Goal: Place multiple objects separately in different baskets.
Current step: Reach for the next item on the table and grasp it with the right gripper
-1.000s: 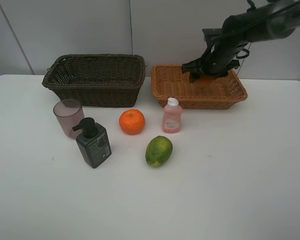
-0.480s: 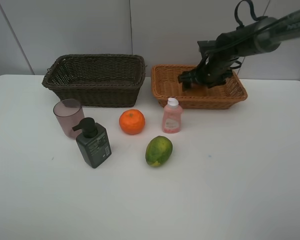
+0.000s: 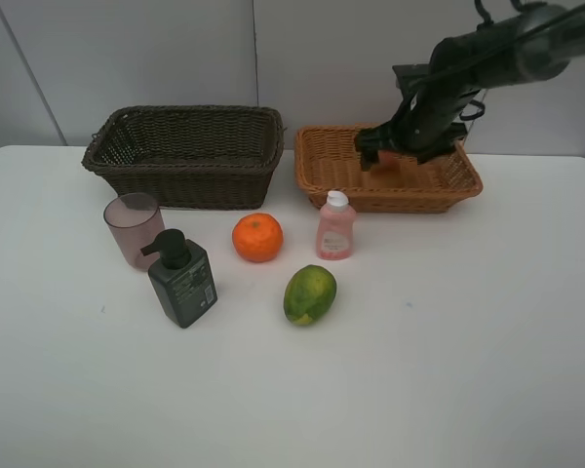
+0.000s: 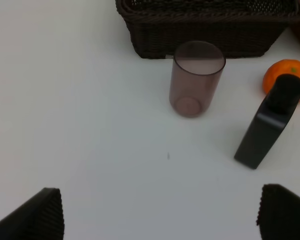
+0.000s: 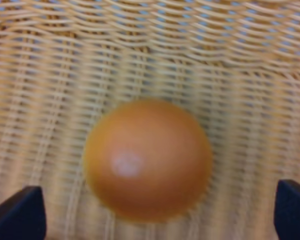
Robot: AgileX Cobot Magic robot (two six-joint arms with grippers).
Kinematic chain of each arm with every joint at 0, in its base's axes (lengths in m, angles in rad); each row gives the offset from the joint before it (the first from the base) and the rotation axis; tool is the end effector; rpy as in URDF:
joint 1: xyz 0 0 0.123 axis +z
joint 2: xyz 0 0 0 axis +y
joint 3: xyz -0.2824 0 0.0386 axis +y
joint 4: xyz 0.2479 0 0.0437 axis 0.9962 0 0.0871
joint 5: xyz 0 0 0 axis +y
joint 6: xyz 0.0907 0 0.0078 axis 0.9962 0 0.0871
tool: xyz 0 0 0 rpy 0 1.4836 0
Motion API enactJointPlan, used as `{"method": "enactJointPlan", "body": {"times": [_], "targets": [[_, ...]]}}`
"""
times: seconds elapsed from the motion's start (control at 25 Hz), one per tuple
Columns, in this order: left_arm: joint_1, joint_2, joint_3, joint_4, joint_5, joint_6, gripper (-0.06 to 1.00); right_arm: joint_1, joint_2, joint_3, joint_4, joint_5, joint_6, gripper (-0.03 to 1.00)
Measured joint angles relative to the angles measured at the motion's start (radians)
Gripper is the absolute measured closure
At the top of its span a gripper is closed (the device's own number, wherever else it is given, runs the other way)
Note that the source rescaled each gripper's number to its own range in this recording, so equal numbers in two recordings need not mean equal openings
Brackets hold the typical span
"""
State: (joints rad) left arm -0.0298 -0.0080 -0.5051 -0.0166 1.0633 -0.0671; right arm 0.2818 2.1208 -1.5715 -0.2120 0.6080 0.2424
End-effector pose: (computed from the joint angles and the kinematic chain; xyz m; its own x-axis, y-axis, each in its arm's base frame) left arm -0.0068 -0.0011 0.2783 -0.4483 -0.0618 -0.8917 0.0091 0.9972 -0.0737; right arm 0.4438 0.1171 0.1725 -0.8506 -0.1765 -0.4952 -0.1625 0.9841 -0.0716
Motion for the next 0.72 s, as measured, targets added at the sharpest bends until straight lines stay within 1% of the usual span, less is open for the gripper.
{"method": "enactJointPlan", "body": {"times": [0.12, 0.24, 0.32, 0.4, 0.56, 0.72], "targets": [[0.000, 0.000, 0.000, 0.000, 0.000, 0.000, -0.06, 0.019, -0.057, 0.000, 0.030, 0.098, 0.021, -0.03], [0.000, 0.000, 0.000, 0.000, 0.000, 0.000, -0.06, 0.046, -0.105, 0.000, 0.046, 0.177, 0.062, -0.03], [0.000, 0.000, 0.000, 0.000, 0.000, 0.000, -0.06, 0.070, -0.133, 0.008, 0.050, 0.213, 0.098, -0.03], [0.000, 0.000, 0.000, 0.000, -0.001, 0.000, -0.06, 0.095, -0.167, 0.047, 0.054, 0.217, 0.152, -0.03], [0.000, 0.000, 0.000, 0.000, -0.002, 0.000, -0.06, 0.154, -0.244, 0.177, 0.058, 0.206, 0.269, -0.03], [0.000, 0.000, 0.000, 0.000, -0.002, 0.000, -0.06, 0.230, -0.321, 0.282, 0.054, 0.201, 0.368, -0.03]]}}
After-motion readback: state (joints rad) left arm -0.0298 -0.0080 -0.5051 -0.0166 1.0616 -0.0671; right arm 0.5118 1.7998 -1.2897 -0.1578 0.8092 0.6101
